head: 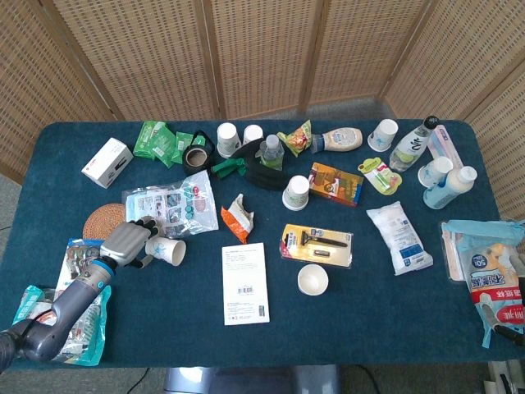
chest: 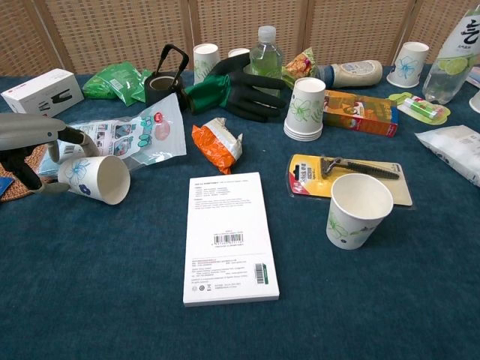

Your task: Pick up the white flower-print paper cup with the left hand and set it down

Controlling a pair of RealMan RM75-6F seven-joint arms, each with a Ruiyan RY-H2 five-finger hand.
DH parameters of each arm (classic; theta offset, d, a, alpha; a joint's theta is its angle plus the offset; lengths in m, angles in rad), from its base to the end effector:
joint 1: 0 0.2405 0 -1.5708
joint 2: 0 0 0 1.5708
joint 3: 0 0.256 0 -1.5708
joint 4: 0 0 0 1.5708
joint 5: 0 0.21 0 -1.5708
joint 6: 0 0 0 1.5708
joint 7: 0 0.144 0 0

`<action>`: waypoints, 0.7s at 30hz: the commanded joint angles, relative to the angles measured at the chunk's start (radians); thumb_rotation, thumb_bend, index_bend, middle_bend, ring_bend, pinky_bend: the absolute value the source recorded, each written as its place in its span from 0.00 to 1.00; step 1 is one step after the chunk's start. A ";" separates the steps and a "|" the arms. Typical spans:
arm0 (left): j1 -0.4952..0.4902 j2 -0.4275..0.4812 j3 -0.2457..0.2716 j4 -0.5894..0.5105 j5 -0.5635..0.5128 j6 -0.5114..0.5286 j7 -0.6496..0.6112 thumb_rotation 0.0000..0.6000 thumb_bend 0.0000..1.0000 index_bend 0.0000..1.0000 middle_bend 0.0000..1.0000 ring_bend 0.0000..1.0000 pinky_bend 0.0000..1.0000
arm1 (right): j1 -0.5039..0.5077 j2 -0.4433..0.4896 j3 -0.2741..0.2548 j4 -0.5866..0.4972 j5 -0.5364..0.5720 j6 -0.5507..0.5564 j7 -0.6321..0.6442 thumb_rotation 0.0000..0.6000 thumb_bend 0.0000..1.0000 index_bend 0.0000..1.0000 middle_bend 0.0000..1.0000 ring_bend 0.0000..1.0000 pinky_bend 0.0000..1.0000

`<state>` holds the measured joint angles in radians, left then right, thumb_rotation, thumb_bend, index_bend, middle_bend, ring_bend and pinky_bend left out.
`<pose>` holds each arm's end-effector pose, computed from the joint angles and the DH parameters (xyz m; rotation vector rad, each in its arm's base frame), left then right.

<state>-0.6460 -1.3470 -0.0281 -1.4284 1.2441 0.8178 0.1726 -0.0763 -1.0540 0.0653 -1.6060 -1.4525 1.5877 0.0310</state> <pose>-0.2472 0.3215 0.0242 -1.9700 -0.9824 -0.6161 -0.3399 -0.1307 0.1994 1.2043 -0.8863 0.8029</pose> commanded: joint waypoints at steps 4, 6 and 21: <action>0.005 0.026 -0.003 -0.036 0.011 0.026 0.010 1.00 0.41 0.38 0.24 0.17 0.36 | -0.001 0.002 0.001 -0.001 -0.003 0.003 0.000 0.85 0.33 0.00 0.00 0.00 0.00; 0.007 0.042 -0.004 -0.052 0.025 0.046 0.024 1.00 0.41 0.38 0.24 0.17 0.37 | 0.000 0.002 0.001 0.000 -0.003 0.000 0.003 0.85 0.33 0.00 0.00 0.00 0.00; -0.008 0.122 0.034 -0.084 0.239 0.224 0.504 1.00 0.41 0.39 0.22 0.17 0.35 | 0.002 -0.010 0.000 0.034 -0.010 -0.006 0.040 0.85 0.33 0.00 0.00 0.00 0.00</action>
<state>-0.6454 -1.2395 -0.0075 -1.5102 1.4361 1.0147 0.5984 -0.0743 -1.0639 0.0658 -1.5722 -1.4619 1.5819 0.0708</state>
